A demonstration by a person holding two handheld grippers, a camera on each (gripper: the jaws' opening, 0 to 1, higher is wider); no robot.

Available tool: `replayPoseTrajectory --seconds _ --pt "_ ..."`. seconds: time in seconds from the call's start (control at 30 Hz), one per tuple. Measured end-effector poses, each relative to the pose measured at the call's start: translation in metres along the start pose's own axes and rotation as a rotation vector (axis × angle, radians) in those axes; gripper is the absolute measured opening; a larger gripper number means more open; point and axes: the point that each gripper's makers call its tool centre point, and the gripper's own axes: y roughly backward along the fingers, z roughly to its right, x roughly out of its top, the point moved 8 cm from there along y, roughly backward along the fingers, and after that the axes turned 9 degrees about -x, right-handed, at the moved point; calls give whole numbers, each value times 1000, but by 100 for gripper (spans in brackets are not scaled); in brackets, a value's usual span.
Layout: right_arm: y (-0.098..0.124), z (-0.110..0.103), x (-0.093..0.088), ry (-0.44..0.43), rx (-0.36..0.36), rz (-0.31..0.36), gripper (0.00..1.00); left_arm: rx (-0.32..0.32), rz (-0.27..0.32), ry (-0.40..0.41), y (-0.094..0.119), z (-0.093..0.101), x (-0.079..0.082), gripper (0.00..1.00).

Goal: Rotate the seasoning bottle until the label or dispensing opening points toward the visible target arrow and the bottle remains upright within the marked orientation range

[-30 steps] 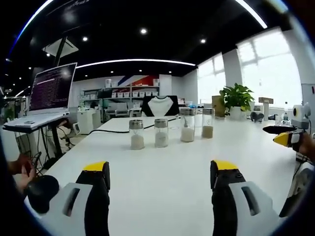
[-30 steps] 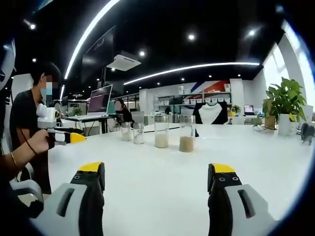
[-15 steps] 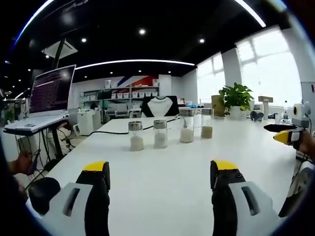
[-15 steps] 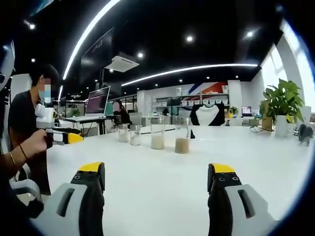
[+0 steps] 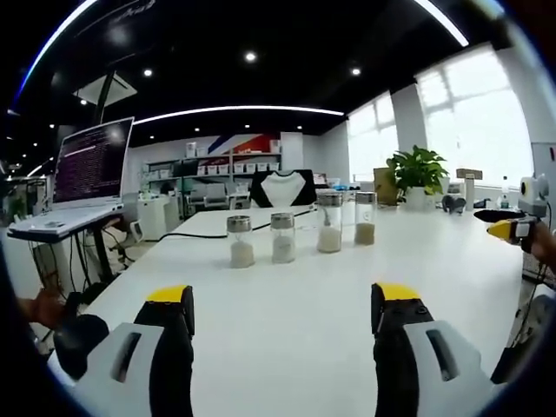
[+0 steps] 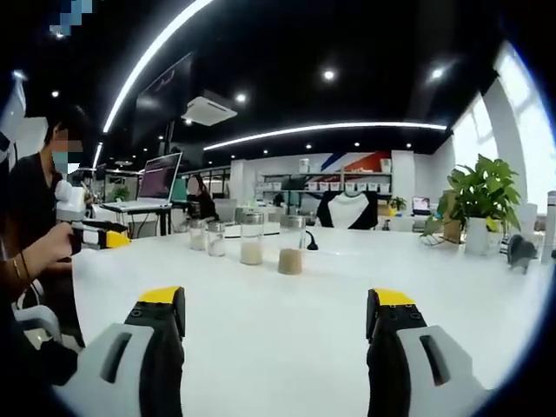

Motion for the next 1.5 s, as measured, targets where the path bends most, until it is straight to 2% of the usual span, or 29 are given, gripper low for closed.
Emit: replayPoseTrajectory --seconds 0.27,0.43,0.7,0.87,1.1,1.33,1.5 --pt "10 18 2 -14 -11 6 87 -5 -13 -25 -5 -3 2 89" --pt "10 13 3 -40 23 17 86 -11 -23 -53 -13 -10 7 88" --pt "4 3 2 -32 63 12 86 -32 2 -91 -32 -29 24 86" --pt "2 1 3 -30 75 11 85 -36 -3 -120 -52 -42 28 85" --pt "1 -2 4 -29 80 8 85 -63 4 -118 -82 -54 36 84" --pt "-1 -4 5 -25 85 2 85 -112 6 -120 -110 -68 41 79" --pt "-4 -7 5 -21 87 -1 85 -106 -4 -128 -127 -76 40 76"
